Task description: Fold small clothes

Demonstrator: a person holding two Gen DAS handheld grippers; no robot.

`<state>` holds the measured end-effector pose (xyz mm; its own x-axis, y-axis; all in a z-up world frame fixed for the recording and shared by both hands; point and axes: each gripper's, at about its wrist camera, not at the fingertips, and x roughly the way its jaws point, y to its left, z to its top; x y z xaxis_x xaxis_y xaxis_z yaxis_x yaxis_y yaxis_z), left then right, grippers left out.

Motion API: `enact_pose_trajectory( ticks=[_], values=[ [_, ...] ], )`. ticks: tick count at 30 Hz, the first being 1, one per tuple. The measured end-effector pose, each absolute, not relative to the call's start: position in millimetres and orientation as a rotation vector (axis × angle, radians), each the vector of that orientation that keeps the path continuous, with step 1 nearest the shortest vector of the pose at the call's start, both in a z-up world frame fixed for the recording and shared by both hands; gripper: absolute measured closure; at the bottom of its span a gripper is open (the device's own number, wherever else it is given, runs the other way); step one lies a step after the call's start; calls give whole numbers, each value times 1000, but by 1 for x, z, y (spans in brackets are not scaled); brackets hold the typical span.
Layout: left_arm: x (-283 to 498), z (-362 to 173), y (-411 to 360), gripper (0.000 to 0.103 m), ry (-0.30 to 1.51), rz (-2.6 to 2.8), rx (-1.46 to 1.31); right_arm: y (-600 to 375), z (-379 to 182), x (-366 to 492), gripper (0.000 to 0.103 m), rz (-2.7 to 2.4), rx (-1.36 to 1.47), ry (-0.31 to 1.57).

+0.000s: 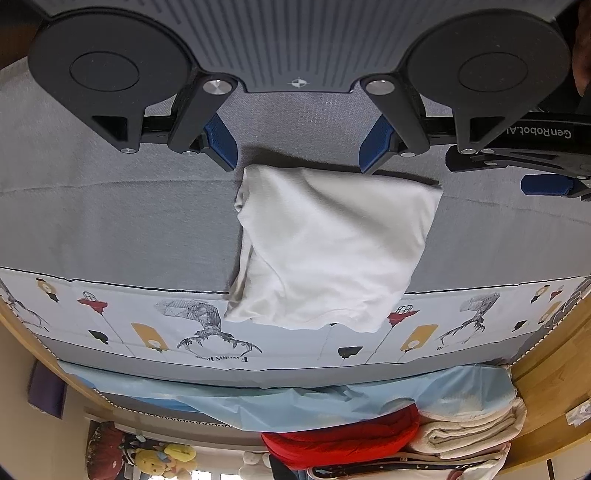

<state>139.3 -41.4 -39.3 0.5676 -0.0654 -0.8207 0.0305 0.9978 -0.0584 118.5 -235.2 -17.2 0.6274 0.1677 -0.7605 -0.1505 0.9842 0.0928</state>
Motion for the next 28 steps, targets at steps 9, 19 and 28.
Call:
enact_pose_trajectory(
  ticks=[9, 19, 28],
  values=[
    [139, -39, -42, 1, 964, -63, -38, -232, -16, 117, 29, 191, 14, 872],
    [137, -38, -43, 1, 960, -79, -33, -230, -14, 116, 28, 208, 3, 868],
    [138, -38, -44, 1, 960, -81, -32, -227, -12, 115, 28, 213, -4, 865]
  ],
)
